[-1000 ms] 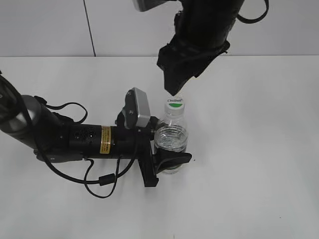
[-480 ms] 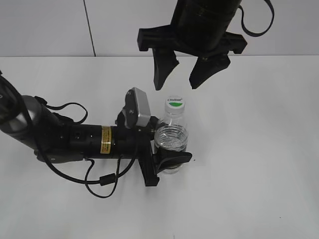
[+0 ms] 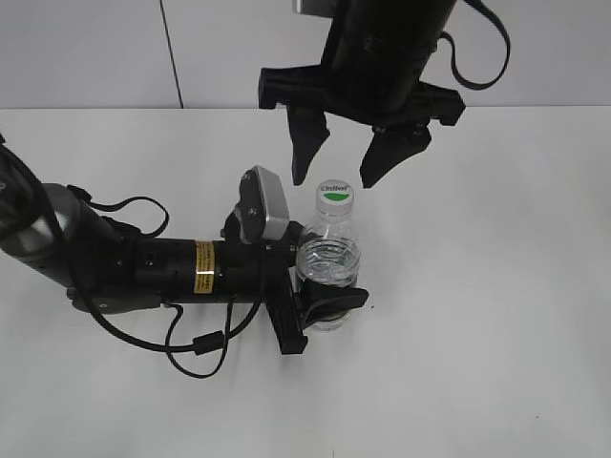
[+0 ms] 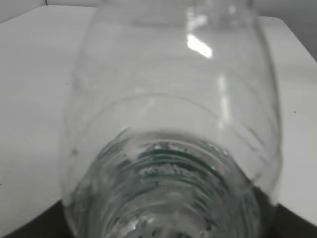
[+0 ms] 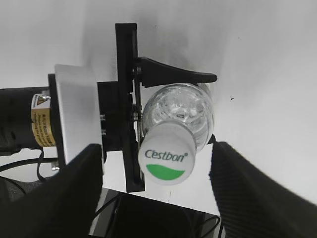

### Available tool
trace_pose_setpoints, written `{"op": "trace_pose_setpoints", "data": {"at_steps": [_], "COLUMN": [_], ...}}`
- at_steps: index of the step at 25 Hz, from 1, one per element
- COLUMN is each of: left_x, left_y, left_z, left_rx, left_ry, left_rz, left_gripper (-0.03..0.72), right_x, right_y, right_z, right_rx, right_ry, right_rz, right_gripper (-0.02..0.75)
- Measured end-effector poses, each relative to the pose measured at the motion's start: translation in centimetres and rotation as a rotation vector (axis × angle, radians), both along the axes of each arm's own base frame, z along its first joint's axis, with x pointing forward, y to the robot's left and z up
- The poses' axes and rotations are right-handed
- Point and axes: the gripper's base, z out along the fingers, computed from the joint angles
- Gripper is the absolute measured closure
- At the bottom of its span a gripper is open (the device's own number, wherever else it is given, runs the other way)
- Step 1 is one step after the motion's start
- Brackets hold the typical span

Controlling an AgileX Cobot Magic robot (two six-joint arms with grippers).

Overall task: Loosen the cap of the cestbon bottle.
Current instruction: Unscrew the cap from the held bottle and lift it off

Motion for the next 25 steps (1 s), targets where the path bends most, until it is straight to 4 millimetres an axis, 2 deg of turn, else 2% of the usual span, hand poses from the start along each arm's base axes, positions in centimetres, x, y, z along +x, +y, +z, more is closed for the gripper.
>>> {"op": "trace_pose_setpoints", "data": {"at_steps": [3,12,17,23,25], "left_x": [0.0,0.0,0.0,0.0,0.0], "left_y": [0.0,0.0,0.0,0.0,0.0], "left_z": [0.0,0.0,0.0,0.0,0.0], "left_rx": [0.0,0.001,0.0,0.0,0.0], "left_ry": [0.0,0.0,0.0,0.001,0.001], "left_rz": [0.0,0.002,0.002,0.003,0.003], "left_gripper": [0.282,0.282,0.282,0.282,0.282], "right_x": [0.2,0.2,-0.1,-0.1,-0.1], "right_y": [0.2,0.2,0.0,0.0,0.0], "right_z": [-0.7,-0.9,-1.8,-1.8,-1.8], "right_rx": [-0.008,-0.014,-0.036,-0.036,-0.036], "right_ry": [0.018,0.015,0.044,0.045,0.044], "right_rz": [-0.001,0.017,0.019,0.02,0.021], "right_gripper": [0.224,0.274,0.276,0.279,0.301]}}
